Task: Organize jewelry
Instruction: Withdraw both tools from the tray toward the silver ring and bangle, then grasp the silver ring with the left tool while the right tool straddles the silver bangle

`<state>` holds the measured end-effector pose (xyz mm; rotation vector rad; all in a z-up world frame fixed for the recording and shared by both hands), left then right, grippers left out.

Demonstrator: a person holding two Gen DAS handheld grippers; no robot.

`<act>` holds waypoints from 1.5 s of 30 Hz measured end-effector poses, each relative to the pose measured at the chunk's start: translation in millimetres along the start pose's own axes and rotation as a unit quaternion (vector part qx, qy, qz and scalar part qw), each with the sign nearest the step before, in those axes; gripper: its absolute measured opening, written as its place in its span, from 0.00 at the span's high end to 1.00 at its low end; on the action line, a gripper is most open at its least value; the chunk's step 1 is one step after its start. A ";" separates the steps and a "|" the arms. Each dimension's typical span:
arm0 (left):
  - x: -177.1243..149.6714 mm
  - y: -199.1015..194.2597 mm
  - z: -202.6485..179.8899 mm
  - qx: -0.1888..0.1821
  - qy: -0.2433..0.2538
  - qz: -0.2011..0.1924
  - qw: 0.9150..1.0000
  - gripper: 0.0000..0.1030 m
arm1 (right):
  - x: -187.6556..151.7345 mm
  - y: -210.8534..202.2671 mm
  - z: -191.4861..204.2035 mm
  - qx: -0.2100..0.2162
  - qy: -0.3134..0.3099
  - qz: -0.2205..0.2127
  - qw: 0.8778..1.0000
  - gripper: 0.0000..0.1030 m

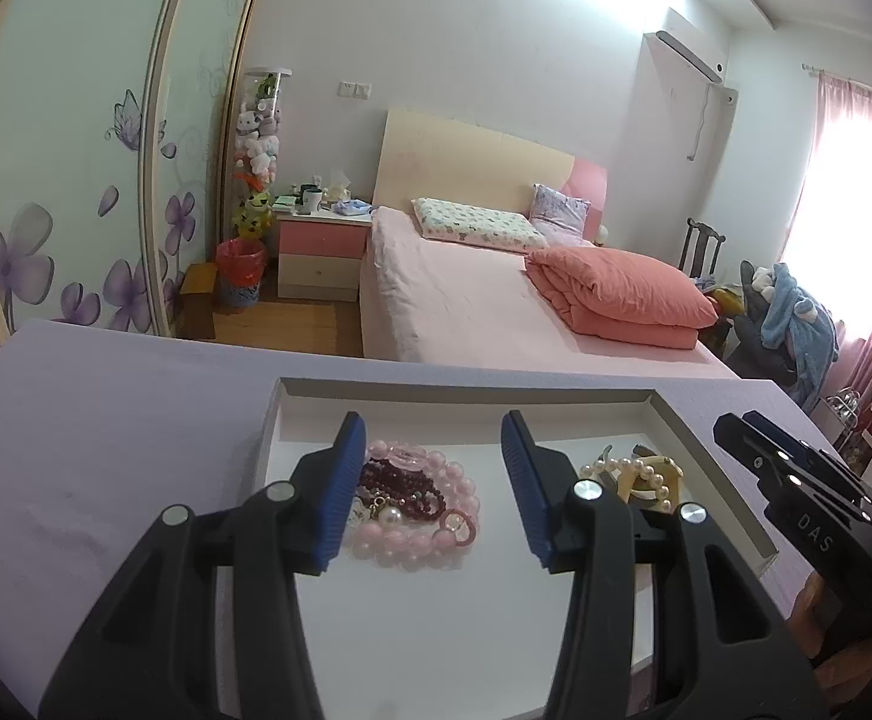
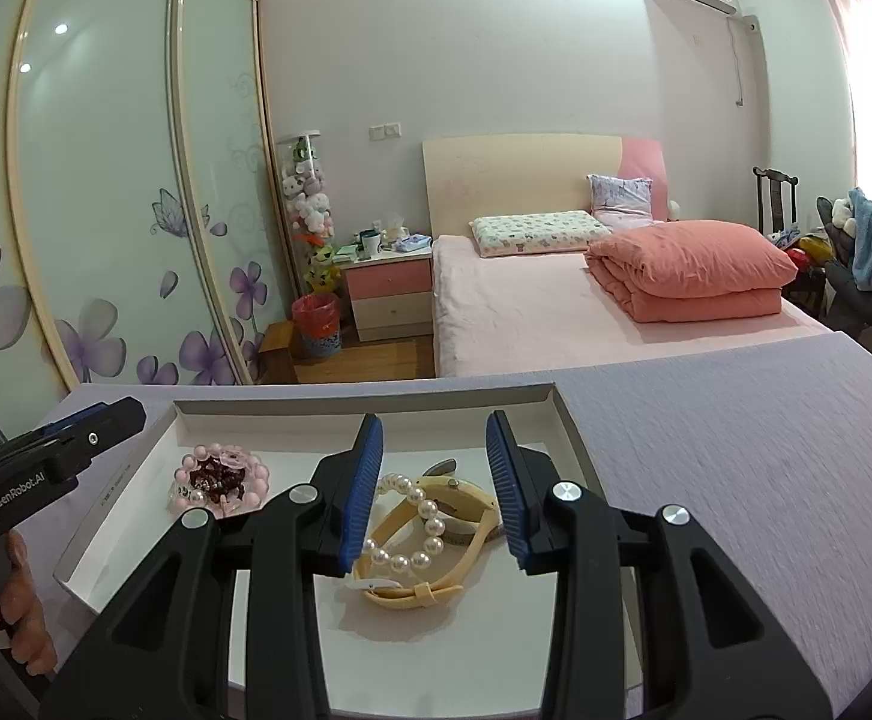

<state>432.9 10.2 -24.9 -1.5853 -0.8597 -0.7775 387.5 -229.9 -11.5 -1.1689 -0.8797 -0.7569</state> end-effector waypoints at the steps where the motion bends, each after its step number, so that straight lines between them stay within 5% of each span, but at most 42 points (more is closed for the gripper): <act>1: -1.2 -2.5 -0.8 0.001 0.001 -0.001 1.000 0.53 | -0.4 -1.4 0.3 0.000 -0.001 0.000 1.000 0.64; 9: -8.1 -16.0 -1.5 0.009 0.007 -0.004 1.000 0.48 | -8.8 -13.5 1.8 0.002 -0.005 0.007 1.000 0.64; 13: -15.5 -26.3 -1.5 0.011 0.002 0.001 1.000 0.41 | -15.6 -24.1 1.4 0.005 -0.008 0.012 1.000 0.49; 17: -28.2 -41.5 -5.3 0.015 0.011 0.005 1.000 0.37 | -29.1 -40.1 4.0 0.015 -0.027 0.025 0.999 0.44; 29: -72.3 -91.9 -5.7 0.020 0.010 0.023 0.999 0.35 | -69.8 -88.0 8.3 0.037 -0.056 0.073 0.995 0.43; 45: -102.6 -131.7 6.0 0.042 0.005 0.027 0.999 0.32 | -109.4 -101.9 4.6 0.031 -0.037 0.160 0.986 0.36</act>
Point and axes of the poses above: each gripper's, at about its wrist camera, not at the fingertips, and y roughly the way its jaws point, z to its left, x to its top, the point moved 3 cm from there along y, roughly the way its jaws point, and after that the axes turned 3 degrees about x, right-handed, at the moved point
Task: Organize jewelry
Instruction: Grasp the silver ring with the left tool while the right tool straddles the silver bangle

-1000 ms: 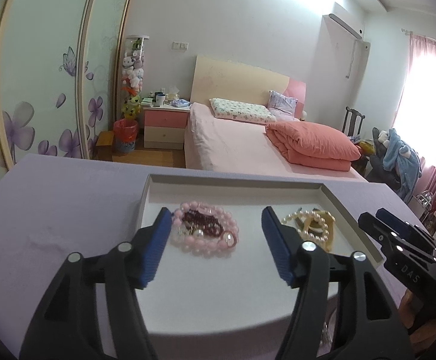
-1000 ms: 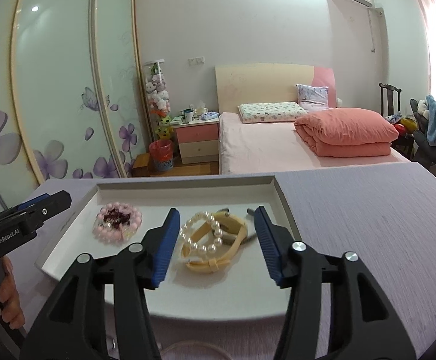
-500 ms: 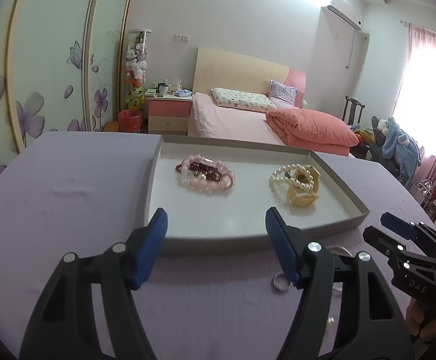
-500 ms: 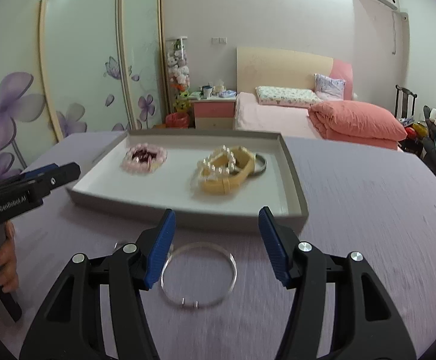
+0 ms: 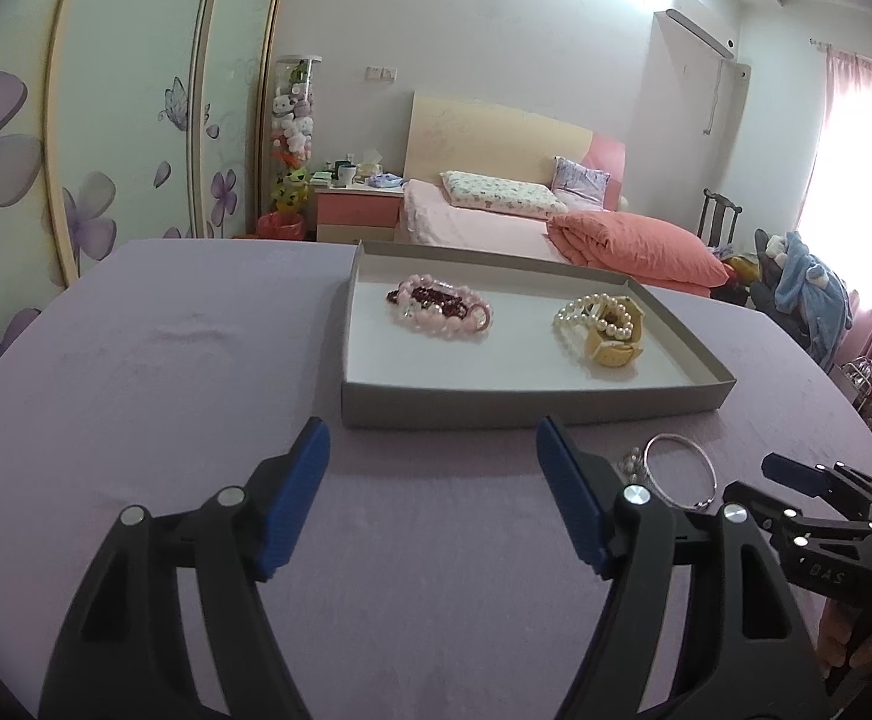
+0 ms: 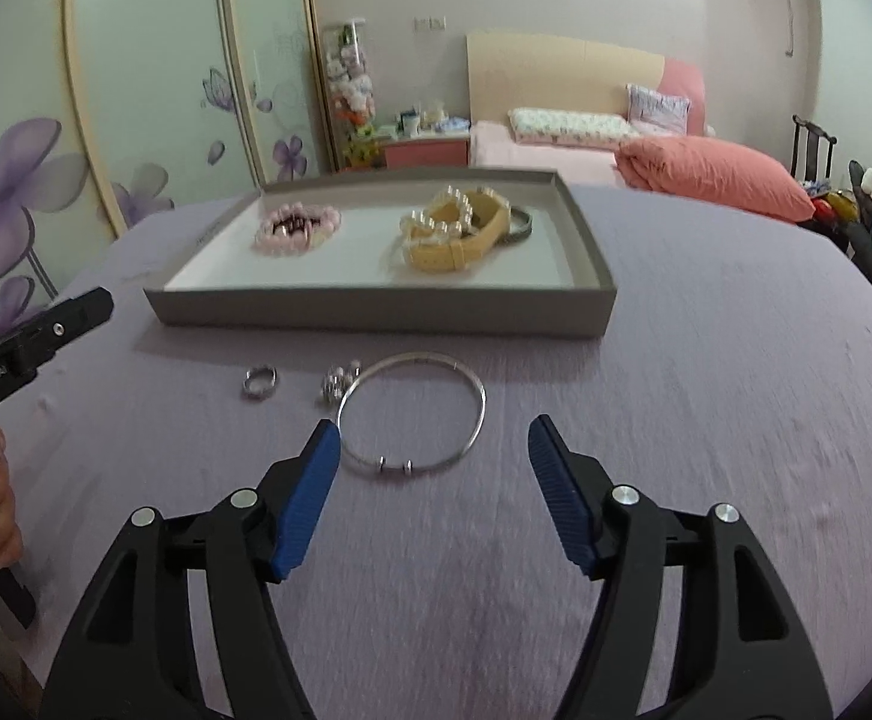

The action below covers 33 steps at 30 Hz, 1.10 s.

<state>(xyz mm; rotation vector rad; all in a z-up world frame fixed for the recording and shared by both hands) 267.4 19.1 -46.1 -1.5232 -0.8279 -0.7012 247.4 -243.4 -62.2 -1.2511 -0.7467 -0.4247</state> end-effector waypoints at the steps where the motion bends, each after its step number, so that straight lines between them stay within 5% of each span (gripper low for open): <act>1: -0.8 0.8 1.4 0.000 -0.002 0.002 1.000 0.32 | -0.3 3.6 1.3 0.000 0.000 0.008 1.000 0.36; 14: -1.9 5.7 8.6 0.000 -0.012 0.007 1.000 0.32 | 7.0 40.4 12.3 -0.016 -0.011 0.073 0.997 0.23; 33: -7.0 17.6 -15.0 -0.020 0.024 0.039 0.999 0.32 | -6.2 15.0 -23.2 -0.036 0.023 0.065 0.997 0.31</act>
Point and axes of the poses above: each gripper's, at about its wrist camera, not at the fingertips, and y roughly the way its jaws point, z to its left, x to its top, the point moved 3 cm from there along y, roughly the way its jaws point, and after that the axes turned 3 degrees about x, right-handed, at the moved point
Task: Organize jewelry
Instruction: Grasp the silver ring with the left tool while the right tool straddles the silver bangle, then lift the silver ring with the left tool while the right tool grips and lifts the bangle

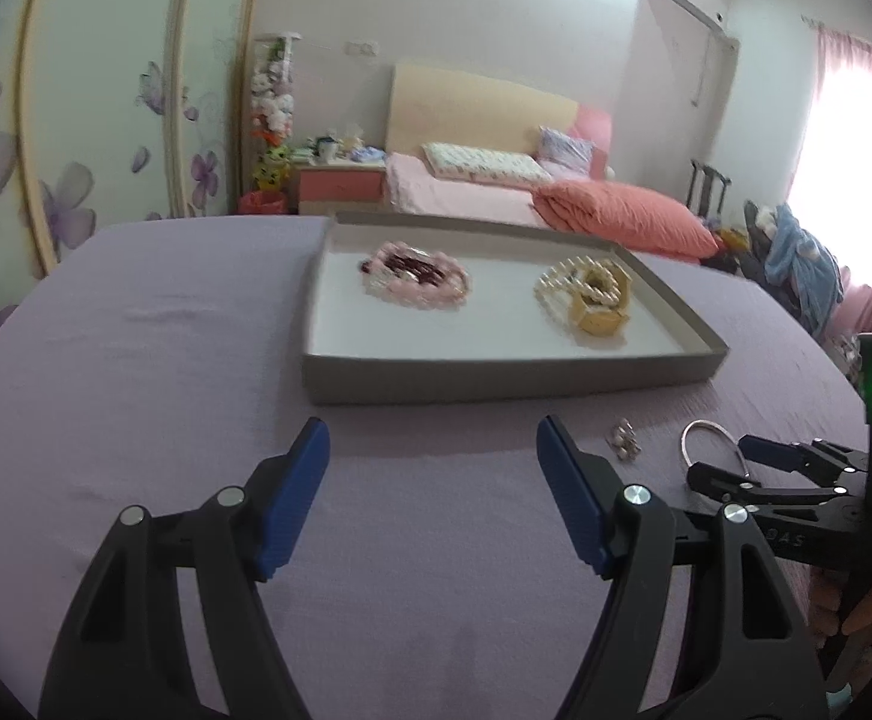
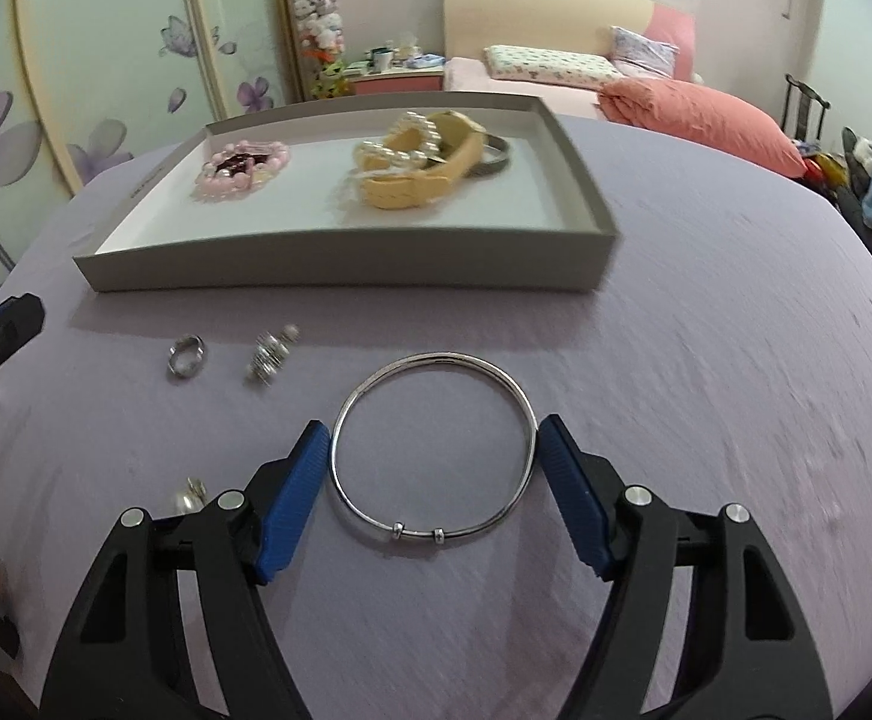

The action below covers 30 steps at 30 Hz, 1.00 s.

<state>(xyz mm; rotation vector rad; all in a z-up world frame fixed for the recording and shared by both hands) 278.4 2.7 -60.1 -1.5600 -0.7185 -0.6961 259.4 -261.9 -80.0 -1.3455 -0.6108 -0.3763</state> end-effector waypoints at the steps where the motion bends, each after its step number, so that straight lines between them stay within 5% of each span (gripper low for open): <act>1: -0.7 3.5 -6.2 -0.004 0.007 0.008 1.000 0.32 | -1.7 -1.1 -1.7 -0.001 0.002 0.000 1.000 0.31; 12: -5.7 45.9 -75.0 -0.020 0.091 0.075 0.993 0.42 | -12.7 -11.4 -16.4 0.003 0.020 -0.004 1.000 0.31; 24: -5.9 69.1 -85.3 -0.007 0.089 0.116 0.989 0.59 | -11.8 -11.0 -17.5 0.007 0.022 -0.005 1.000 0.31; 28: -4.7 68.7 -83.4 0.000 0.084 0.115 0.990 0.79 | -12.6 -11.6 -15.7 0.005 0.020 -0.004 1.000 0.31; 30: -5.2 68.2 -82.5 -0.004 0.081 0.114 0.990 0.79 | -12.3 -11.3 -14.9 0.003 0.019 -0.004 1.000 0.31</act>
Point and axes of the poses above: each gripper's, at about its wrist camera, not at the fingertips, and y roughly the way its jaws point, z to its left, x to its top, the point moved 3 cm from there along y, roughly the way its jaws point, and after that the axes turned 3 degrees about x, right-handed, at the moved point
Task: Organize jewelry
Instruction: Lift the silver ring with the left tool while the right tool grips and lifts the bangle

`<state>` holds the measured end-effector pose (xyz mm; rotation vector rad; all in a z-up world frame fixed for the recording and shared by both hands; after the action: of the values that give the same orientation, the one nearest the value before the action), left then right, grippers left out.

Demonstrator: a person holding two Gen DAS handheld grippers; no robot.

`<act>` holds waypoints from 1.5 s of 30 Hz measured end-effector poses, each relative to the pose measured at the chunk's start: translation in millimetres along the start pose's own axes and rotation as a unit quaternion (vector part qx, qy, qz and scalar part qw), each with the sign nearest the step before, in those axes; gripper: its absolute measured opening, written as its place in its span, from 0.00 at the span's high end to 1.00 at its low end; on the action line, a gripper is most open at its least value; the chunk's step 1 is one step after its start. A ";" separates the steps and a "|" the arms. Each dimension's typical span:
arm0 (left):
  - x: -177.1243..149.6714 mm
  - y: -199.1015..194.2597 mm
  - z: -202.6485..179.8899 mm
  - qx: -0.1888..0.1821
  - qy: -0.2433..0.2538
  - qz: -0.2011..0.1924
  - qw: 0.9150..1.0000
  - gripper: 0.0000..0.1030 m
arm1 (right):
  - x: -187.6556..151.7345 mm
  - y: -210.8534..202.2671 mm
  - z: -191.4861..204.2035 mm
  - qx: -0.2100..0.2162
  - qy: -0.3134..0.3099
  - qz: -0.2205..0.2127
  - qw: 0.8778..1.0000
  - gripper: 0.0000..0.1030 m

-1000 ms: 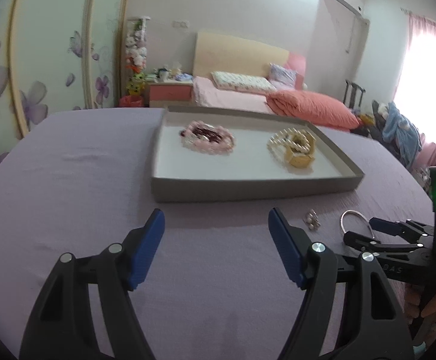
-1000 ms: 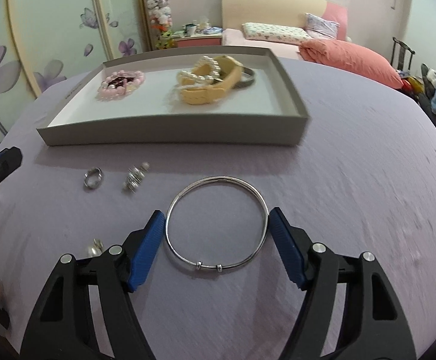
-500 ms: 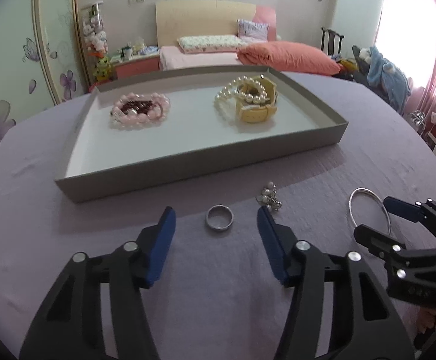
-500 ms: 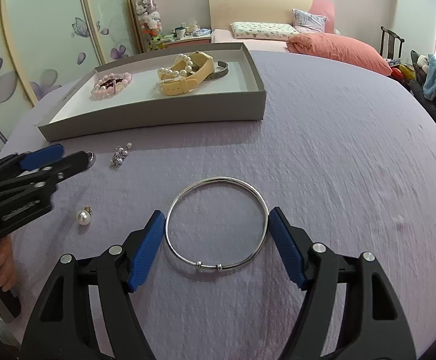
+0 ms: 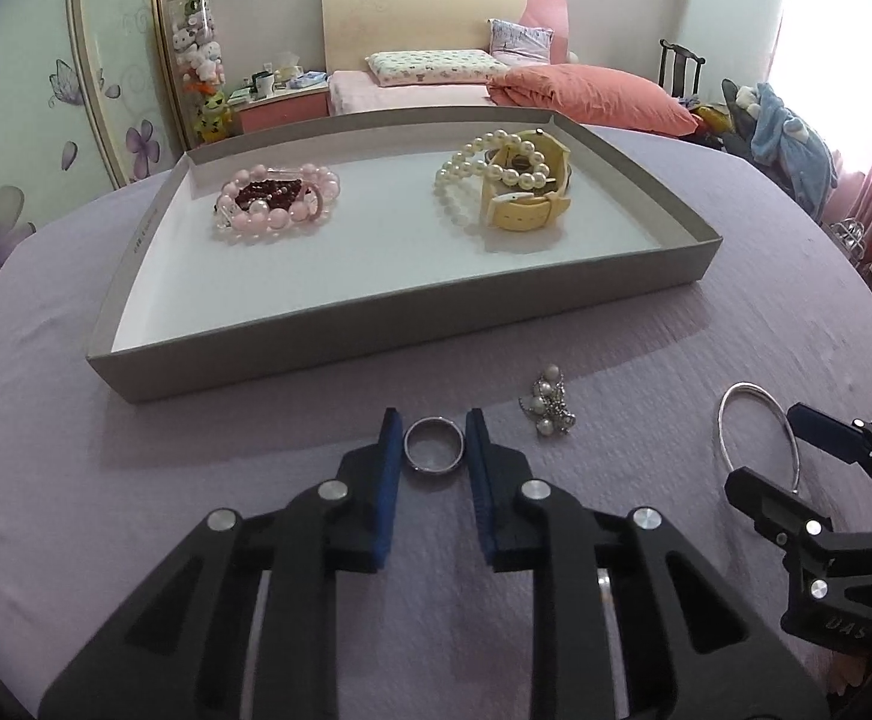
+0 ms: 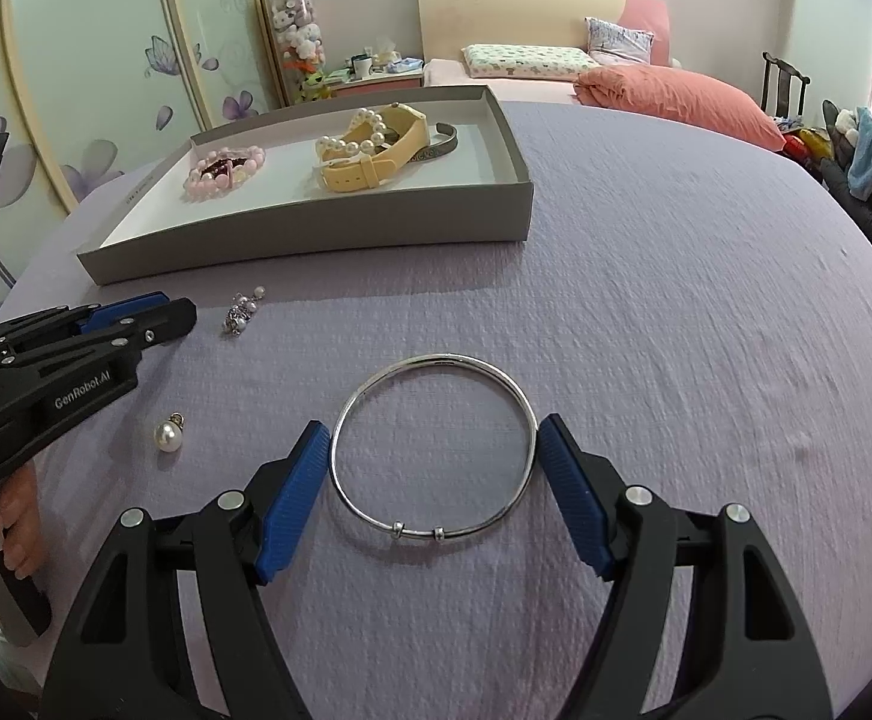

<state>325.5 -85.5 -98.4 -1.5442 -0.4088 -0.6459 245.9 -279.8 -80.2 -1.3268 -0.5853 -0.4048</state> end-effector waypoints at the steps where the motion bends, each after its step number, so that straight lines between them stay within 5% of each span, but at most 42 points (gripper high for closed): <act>1: 0.0 -0.4 0.7 -0.002 -0.002 0.000 1.000 0.79 | -0.7 -0.1 0.4 0.000 0.000 0.000 1.000 0.31; 22: -32.3 -48.8 80.7 0.021 -0.100 -0.030 0.994 0.79 | -7.0 -4.2 5.9 -0.003 -0.007 0.001 1.000 0.31; 31: -37.8 -50.8 82.5 0.017 -0.103 -0.029 0.994 0.79 | -7.3 -0.5 8.1 -0.018 -0.026 0.011 0.999 0.26; 45: -40.9 -58.5 78.4 0.016 -0.101 -0.041 0.994 0.79 | -10.7 -15.7 7.0 -0.013 -0.024 -0.013 1.000 0.31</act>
<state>269.8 2.1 -77.3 -1.5743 -0.6355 -0.5462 227.0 -276.8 -73.5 -1.3574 -0.6392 -0.4038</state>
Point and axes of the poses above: each gripper's, at about its wrist camera, not at the fingertips, and y roughly the way its jaws point, z to its left, x to its top, the point moved 3 cm from there along y, roughly the way its jaws point, and after that the axes turned 3 degrees about x, right-handed, at the moved point
